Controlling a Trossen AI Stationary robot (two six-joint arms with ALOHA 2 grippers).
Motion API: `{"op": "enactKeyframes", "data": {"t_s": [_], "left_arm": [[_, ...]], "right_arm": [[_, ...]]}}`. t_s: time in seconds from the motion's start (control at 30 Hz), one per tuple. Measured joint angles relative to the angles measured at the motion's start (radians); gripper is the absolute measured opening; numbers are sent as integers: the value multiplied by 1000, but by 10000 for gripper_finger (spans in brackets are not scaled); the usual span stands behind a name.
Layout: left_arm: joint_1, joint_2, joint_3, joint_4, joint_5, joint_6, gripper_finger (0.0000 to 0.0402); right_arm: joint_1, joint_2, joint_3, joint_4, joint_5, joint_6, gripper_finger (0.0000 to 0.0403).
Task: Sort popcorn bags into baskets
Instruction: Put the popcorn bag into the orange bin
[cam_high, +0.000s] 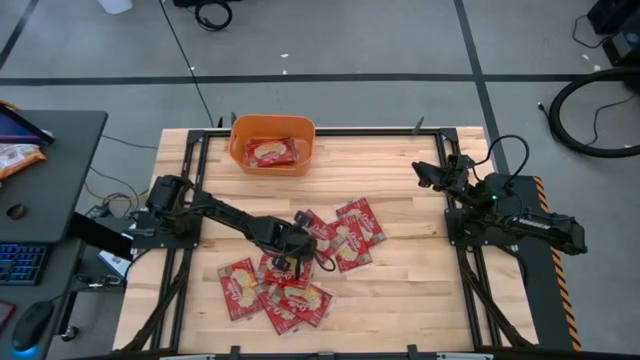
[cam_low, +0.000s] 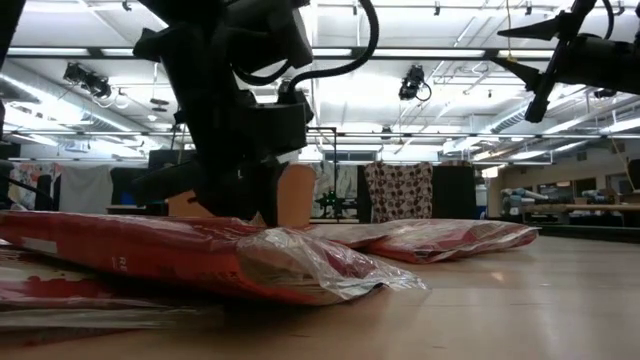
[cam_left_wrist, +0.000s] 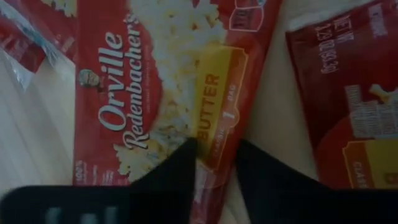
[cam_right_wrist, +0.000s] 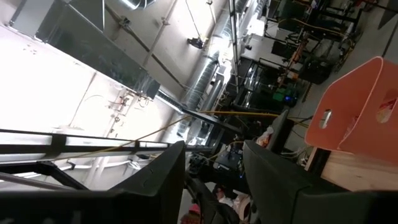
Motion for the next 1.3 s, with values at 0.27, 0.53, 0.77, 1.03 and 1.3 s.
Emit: {"op": "enactKeyframes", "data": {"t_s": [0.27,0.53,0.77,1.03,1.3], "left_arm": [[2,-65,24,-69,-7,-126,8],[19,-317,44,-282,-18,-217,3],[80,-525,45,-435,-176,-261,2],[312,-597,44,-529,-250,-231,1],[576,-599,-2,-401,-190,8,1]], "right_arm": [[0,0,0,-2,-3,25,168],[0,0,0,-10,-7,16,168],[0,1,0,-28,4,-14,168],[0,4,0,-43,27,-32,168],[-1,7,0,-47,35,-29,168]]}}
